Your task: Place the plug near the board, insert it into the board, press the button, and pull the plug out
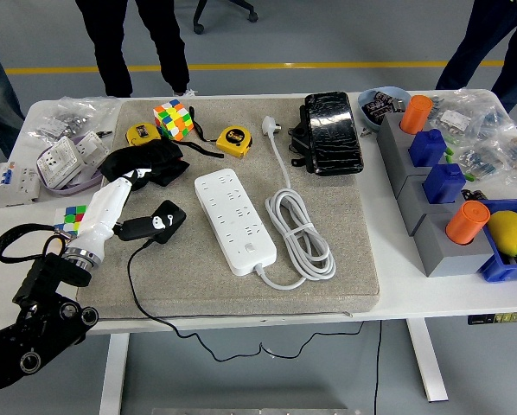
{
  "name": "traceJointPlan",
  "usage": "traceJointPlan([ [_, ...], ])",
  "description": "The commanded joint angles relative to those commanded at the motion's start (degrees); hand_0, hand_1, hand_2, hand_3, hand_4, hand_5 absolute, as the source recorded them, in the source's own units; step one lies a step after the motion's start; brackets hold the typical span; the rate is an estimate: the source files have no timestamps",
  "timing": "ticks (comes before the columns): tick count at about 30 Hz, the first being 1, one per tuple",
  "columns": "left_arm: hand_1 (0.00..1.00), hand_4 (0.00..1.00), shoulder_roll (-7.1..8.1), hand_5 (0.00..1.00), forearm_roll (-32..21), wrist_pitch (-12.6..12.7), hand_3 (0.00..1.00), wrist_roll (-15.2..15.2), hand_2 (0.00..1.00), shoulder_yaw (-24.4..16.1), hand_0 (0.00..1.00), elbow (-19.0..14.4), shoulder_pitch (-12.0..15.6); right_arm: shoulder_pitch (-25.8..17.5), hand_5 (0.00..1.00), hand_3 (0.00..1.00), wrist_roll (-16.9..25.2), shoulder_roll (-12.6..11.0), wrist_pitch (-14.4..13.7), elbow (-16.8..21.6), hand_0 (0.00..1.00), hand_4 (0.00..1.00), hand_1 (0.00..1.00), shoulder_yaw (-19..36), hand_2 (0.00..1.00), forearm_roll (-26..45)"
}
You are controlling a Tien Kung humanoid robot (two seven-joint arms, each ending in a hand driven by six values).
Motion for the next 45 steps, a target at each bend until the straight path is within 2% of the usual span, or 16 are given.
traceJointPlan([
  [7, 0.732, 0.998, -0.52, 0.519, -6.65, 2.0, 0.769, -5.47, 0.784, -3.37, 0.672, -1.17, 1.05, -0.07, 0.463, 0.538, -0.03, 0.16, 0.03, -0.12, 0.567, 0.915, 0.642, 0.1, 0.61, 0.06],
  [9, 0.733, 0.998, -0.83, 0.554, -10.11, 2.0, 0.752, -7.51, 0.771, -5.25, 0.679, -1.22, 1.51, -0.06, 0.463, 0.538, -0.02, 0.17, 0.02, -0.11, 0.567, 0.915, 0.642, 0.22, 0.61, 0.01],
  [16, 0.726, 0.998, -1.21, 0.55, -18.97, 2.0, 0.734, -12.38, 0.755, -8.45, 0.665, -0.95, 2.38, -0.03, 0.464, 0.538, -0.01, 0.19, -0.01, -0.14, 0.567, 0.915, 0.642, 0.34, 0.61, -0.02],
  [18, 0.726, 0.998, -1.3, 0.55, -19.65, 1.54, 0.734, -12.28, 0.755, -9.43, 0.665, -1.07, 2.62, 0.0, 0.464, 0.538, -0.02, 0.19, -0.02, -0.17, 0.567, 0.915, 0.642, 0.38, 0.61, 0.0],
  [20, 0.726, 0.998, -1.39, 0.55, -19.31, 0.05, 0.734, -11.04, 0.755, -10.83, 0.665, -1.24, 2.82, 0.04, 0.464, 0.538, -0.01, 0.18, -0.04, -0.16, 0.567, 0.915, 0.642, 0.45, 0.61, -0.06],
  [21, 0.675, 0.952, -1.41, 0.518, -19.83, -0.18, 0.703, -10.93, 0.708, -11.26, 0.61, -1.24, 2.83, 0.12, 0.463, 0.538, -0.03, 0.16, -0.03, -0.16, 0.568, 0.915, 0.642, 0.42, 0.61, -0.06],
  [23, 0.675, 0.952, -1.5, 0.518, -22.08, -0.7, 0.703, -11.09, 0.708, -11.96, 0.61, -1.25, 2.9, 0.21, 0.463, 0.538, -0.03, 0.19, -0.07, -0.18, 0.568, 0.915, 0.642, 0.53, 0.61, -0.06],
  [26, 0.675, 0.952, -1.63, 0.518, -26.95, -1.06, 0.703, -12.55, 0.708, -12.85, 0.61, -1.26, 3.08, 0.28, 0.463, 0.538, -0.03, 0.23, -0.07, -0.18, 0.568, 0.915, 0.642, 0.62, 0.61, -0.06],
  [27, 0.633, 0.926, -1.71, 0.514, -28.43, -1.18, 0.655, -13.12, 0.668, -13.31, 0.55, -1.27, 3.16, 0.3, 0.465, 0.537, -0.02, 0.24, -0.07, -0.17, 0.567, 0.914, 0.642, 0.66, 0.61, -0.07],
  [32, 0.633, 0.926, -1.98, 0.514, -34.75, -2.24, 0.655, -15.73, 0.668, -15.45, 0.55, -1.57, 3.41, 0.4, 0.465, 0.537, -0.03, 0.22, -0.07, -0.27, 0.567, 0.914, 0.642, 0.73, 0.61, -0.02],
  [33, 0.621, 0.904, -2.05, 0.498, -35.29, -2.37, 0.636, -15.88, 0.628, -15.98, 0.527, -1.63, 3.42, 0.44, 0.464, 0.537, -0.03, 0.19, -0.08, -0.33, 0.567, 0.913, 0.642, 0.72, 0.609, 0.0],
  [45, 0.615, 0.892, -2.5, 0.495, -35.71, -2.92, 0.629, -16.25, 0.623, -19.66, 0.521, -1.7, 3.52, 1.02, 0.464, 0.537, 0.0, 0.62, -0.08, -0.72, 0.567, 0.913, 0.642, 0.3, 0.61, 0.32],
])
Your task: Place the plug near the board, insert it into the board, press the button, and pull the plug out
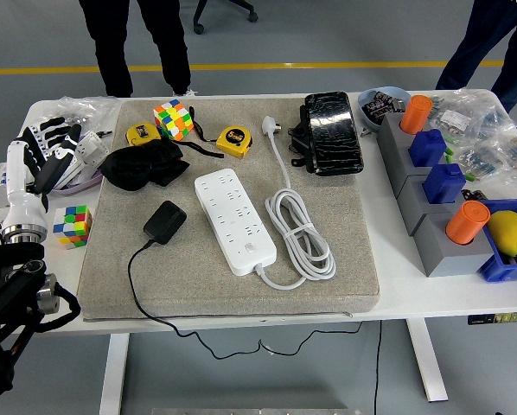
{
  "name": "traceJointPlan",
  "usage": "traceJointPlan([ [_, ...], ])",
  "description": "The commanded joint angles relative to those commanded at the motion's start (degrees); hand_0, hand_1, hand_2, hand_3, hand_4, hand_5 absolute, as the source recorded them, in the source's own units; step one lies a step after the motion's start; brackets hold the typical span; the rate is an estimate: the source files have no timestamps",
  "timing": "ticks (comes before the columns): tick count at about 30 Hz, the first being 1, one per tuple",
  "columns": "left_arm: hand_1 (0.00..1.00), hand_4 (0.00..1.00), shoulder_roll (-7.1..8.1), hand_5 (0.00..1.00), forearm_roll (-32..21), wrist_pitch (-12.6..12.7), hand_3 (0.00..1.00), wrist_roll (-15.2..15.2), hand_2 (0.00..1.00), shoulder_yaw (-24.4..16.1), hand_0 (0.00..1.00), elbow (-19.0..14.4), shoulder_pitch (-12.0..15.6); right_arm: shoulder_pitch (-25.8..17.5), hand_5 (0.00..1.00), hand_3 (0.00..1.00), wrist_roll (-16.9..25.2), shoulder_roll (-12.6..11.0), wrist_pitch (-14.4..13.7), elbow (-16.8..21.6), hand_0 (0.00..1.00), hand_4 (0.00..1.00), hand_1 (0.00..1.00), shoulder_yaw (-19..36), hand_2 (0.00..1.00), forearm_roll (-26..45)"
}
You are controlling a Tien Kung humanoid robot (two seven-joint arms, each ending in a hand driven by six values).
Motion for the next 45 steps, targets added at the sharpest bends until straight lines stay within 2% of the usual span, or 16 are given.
traceJointPlan([
  [9, 0.613, 0.888, 0.43, 0.499, 0.37, 0.05, 0.629, 0.34, 0.619, 0.24, 0.524, 0.33, -1.07, 2.18, 0.463, 0.537, 0.07, -0.14, -0.02, -0.61, 0.567, 0.911, 0.642, -1.64, 0.609, 0.84],
  [17, 0.614, 0.886, 0.24, 0.499, 0.51, -0.07, 0.63, 0.92, 0.619, -0.42, 0.526, 0.51, 0.06, 1.31, 0.464, 0.536, 0.04, -0.07, -0.07, -0.99, 0.568, 0.91, 0.642, -2.67, 0.609, 1.22],
  [45, 0.614, 0.883, -0.03, 0.506, 1.75, -1.04, 0.632, 2.35, 0.62, -1.7, 0.528, -0.49, 1.6, 0.37, 0.468, 0.536, -0.14, 1.0, -0.09, -0.99, 0.566, 0.906, 0.643, -1.0, 0.609, 0.63],
])
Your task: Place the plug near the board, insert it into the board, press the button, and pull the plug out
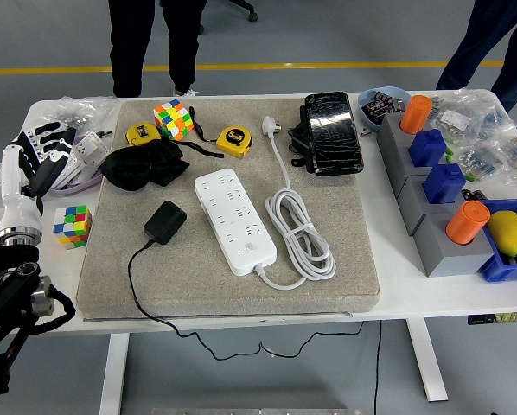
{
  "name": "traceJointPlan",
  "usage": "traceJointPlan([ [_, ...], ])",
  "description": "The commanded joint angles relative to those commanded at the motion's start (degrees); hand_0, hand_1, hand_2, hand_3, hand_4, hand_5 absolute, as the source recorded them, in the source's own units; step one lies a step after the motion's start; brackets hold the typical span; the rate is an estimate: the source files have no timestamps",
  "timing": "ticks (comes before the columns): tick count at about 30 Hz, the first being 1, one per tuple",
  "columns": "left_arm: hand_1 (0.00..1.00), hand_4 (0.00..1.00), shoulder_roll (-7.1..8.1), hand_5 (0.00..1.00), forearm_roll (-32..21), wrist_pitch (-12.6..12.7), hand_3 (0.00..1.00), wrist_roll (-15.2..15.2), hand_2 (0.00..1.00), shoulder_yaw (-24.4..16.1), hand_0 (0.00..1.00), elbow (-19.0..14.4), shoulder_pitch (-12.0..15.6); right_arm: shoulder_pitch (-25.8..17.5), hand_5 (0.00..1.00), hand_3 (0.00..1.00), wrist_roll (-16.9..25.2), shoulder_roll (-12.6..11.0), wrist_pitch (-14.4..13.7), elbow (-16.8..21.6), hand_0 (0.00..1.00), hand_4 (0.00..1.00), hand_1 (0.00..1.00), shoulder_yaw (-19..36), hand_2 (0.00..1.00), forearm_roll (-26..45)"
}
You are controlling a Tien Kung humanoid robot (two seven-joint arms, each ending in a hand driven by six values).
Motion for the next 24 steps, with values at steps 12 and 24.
traceJointPlan([
  [12, 0.615, 0.884, 0.31, 0.511, 0.41, -0.14, 0.634, 0.56, 0.621, -0.37, 0.539, -0.35, 1.57, -1.15, 0.469, 0.536, -0.38, 0.43, 0.18, -0.01, 0.566, 0.905, 0.643, 0.76, 0.612, -0.1],
  [24, 0.616, 0.883, 0.29, 0.516, 1.07, -0.28, 0.633, 1.42, 0.621, -0.6, 0.545, -0.77, 2.15, -1.3, 0.469, 0.537, -1.07, 0.41, 0.38, -0.38, 0.569, 0.906, 0.643, 0.86, 0.615, 0.2],
])
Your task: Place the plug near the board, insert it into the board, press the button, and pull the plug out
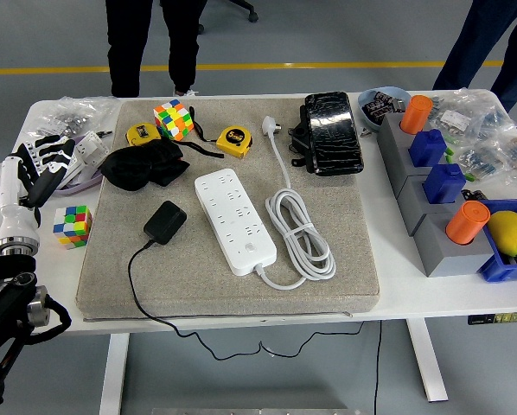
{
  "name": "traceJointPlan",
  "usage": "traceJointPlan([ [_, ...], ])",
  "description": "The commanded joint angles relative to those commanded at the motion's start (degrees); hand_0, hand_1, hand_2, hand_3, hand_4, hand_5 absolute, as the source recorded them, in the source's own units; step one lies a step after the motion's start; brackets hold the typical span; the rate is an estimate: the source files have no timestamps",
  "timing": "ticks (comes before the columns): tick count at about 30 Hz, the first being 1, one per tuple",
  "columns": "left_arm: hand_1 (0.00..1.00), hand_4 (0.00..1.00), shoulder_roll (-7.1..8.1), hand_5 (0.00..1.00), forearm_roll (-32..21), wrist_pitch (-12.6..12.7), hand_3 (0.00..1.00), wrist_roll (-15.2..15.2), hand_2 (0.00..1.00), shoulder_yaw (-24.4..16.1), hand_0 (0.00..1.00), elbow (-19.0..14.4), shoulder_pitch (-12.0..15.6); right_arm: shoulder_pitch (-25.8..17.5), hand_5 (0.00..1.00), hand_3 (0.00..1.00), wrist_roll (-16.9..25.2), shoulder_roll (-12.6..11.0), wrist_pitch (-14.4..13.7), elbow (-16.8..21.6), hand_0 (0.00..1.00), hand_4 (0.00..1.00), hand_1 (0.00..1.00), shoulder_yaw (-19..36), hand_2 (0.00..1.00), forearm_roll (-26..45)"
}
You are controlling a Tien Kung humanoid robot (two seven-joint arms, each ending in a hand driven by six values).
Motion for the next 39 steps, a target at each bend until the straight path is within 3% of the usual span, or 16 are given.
traceJointPlan([
  [18, 0.617, 0.88, 0.04, 0.529, 0.38, -0.23, 0.636, 0.28, 0.623, -0.92, 0.552, -0.65, 0.87, 0.29, 0.473, 0.539, -1.55, 0.49, 0.78, -0.32, 0.57, 0.91, 0.648, -0.07, 0.622, 0.03],
  [39, 0.617, 0.878, 0.34, 0.535, 0.58, -0.42, 0.635, 0.76, 0.624, 0.97, 0.559, -1.03, 1.81, 0.42, 0.478, 0.542, -1.87, 1.12, 1.0, -1.07, 0.573, 0.915, 0.651, -3.84, 0.63, 1.47],
])
